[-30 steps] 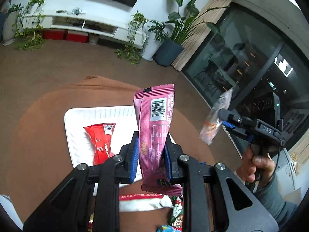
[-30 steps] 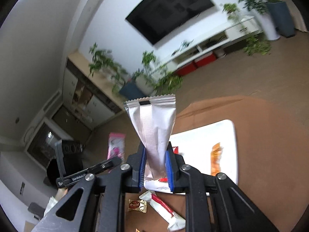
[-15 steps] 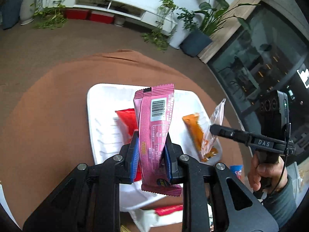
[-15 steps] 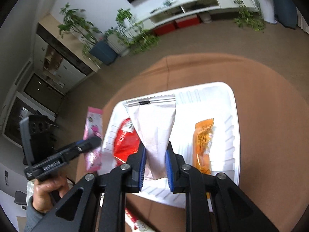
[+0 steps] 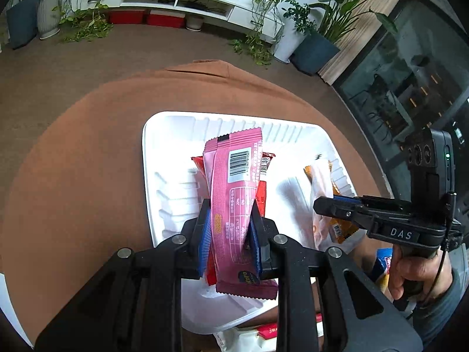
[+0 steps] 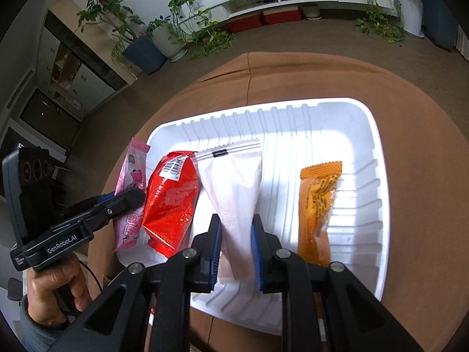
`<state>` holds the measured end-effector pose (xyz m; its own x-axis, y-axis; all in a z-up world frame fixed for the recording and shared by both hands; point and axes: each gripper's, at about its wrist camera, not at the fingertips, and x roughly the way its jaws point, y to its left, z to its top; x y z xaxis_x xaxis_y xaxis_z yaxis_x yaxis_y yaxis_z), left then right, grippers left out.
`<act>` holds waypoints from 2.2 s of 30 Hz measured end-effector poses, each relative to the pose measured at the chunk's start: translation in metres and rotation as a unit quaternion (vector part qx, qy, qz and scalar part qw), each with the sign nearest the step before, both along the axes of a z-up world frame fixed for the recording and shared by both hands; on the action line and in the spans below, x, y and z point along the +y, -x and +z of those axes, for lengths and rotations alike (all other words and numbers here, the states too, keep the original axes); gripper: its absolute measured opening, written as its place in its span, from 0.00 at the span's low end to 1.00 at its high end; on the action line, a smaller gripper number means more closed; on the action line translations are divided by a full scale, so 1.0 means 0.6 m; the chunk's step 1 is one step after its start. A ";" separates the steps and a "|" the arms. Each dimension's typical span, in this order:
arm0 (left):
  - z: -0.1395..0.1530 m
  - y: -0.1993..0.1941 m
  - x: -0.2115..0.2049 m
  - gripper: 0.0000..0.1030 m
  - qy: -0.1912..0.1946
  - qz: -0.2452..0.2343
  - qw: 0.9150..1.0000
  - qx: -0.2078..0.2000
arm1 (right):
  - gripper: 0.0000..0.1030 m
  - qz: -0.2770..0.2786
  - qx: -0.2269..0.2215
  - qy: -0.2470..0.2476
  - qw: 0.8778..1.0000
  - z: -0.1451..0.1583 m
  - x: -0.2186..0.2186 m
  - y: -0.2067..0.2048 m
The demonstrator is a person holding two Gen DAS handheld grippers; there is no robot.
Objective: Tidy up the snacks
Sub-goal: 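Open both tools to drop the pink bar and white packet into the tray, then lift both tools away from the tray back toward the snack pile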
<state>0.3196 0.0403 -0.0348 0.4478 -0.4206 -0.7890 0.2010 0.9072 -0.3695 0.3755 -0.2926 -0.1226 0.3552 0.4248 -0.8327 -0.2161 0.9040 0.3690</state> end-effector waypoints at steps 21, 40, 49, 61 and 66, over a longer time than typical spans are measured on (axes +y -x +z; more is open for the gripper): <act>-0.027 -0.015 -0.062 0.43 -0.033 -0.004 0.999 0.002 | 0.43 -0.026 -0.004 0.008 1.000 -0.011 -0.011 0.019; -0.020 0.002 -0.051 0.74 -0.036 0.007 0.999 -0.021 | 0.73 -0.037 -0.046 -0.051 0.997 0.026 -0.022 0.059; 0.057 0.098 -0.015 1.00 -0.045 -0.022 0.995 -0.089 | 0.88 -0.006 -0.123 -0.128 0.984 0.108 -0.048 0.171; 0.051 0.325 0.040 1.00 -0.103 -0.070 0.983 -0.134 | 0.90 0.024 -0.153 -0.182 0.971 0.094 -0.063 0.403; 0.029 0.376 0.068 1.00 -0.073 -0.080 0.989 -0.103 | 0.90 0.040 -0.169 -0.153 0.973 0.076 -0.057 0.477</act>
